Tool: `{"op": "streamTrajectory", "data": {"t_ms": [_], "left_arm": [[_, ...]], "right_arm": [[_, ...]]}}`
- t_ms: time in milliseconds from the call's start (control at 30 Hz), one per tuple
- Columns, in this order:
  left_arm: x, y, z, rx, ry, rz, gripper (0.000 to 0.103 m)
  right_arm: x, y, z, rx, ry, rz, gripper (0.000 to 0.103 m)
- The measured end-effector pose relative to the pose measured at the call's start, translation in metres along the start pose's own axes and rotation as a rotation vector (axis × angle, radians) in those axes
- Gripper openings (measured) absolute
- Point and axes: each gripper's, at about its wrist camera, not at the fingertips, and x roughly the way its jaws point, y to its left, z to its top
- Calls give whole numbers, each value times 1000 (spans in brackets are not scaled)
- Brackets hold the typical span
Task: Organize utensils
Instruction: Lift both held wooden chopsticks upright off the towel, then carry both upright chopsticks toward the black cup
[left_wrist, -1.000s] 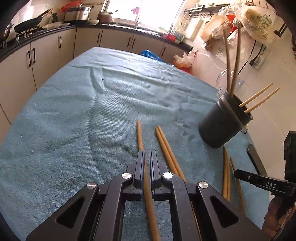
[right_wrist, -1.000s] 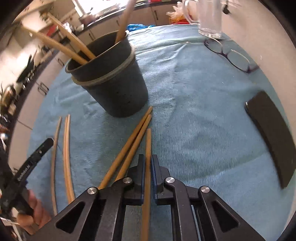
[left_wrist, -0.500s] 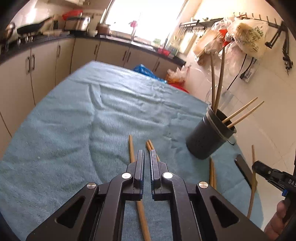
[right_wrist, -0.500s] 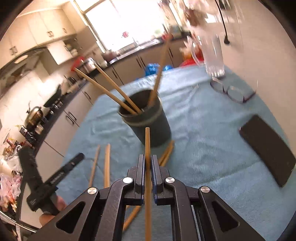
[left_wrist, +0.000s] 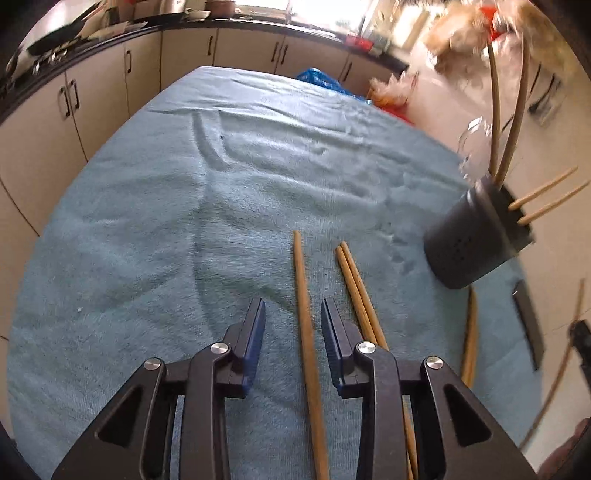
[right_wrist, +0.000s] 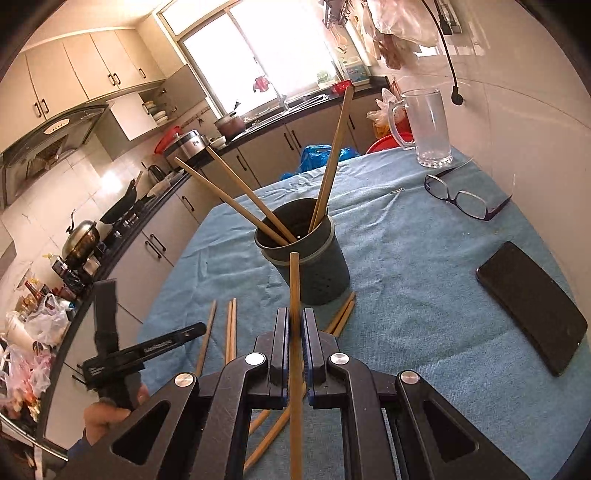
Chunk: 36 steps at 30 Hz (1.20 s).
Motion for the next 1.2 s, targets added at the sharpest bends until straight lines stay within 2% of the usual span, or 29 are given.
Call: {"op": "streamTrajectory", "data": {"t_ms": [67, 167, 200, 233, 333, 367, 567, 800, 1200], "left_arm": [[5, -11, 2, 45, 4, 59, 21], [12, -27, 5, 115, 1, 143, 18], [14, -31, 5, 131, -3, 176, 12], [14, -32, 4, 135, -5, 177, 7], [11, -28, 3, 117, -14, 132, 6], [6, -26, 1, 105, -22, 92, 6], [-46, -26, -5, 77, -144, -1, 6], [-108, -36, -16, 71, -263, -59, 6], [-157, -58, -29, 108, -344, -119, 6]], "right_arm": [[-3, -2, 0, 7, -3, 7, 7], [-8, -6, 2, 16, -12, 17, 7], [-10, -7, 2, 18, -15, 22, 7], [-12, -8, 2, 19, -18, 26, 7], [-17, -8, 2, 18, -28, 29, 7], [-19, -7, 3, 16, -31, 30, 7], [-34, -4, 5, 10, -73, 39, 7], [-50, 10, 3, -22, -117, 53, 7], [-70, 20, 0, -57, -165, 73, 7]]}}
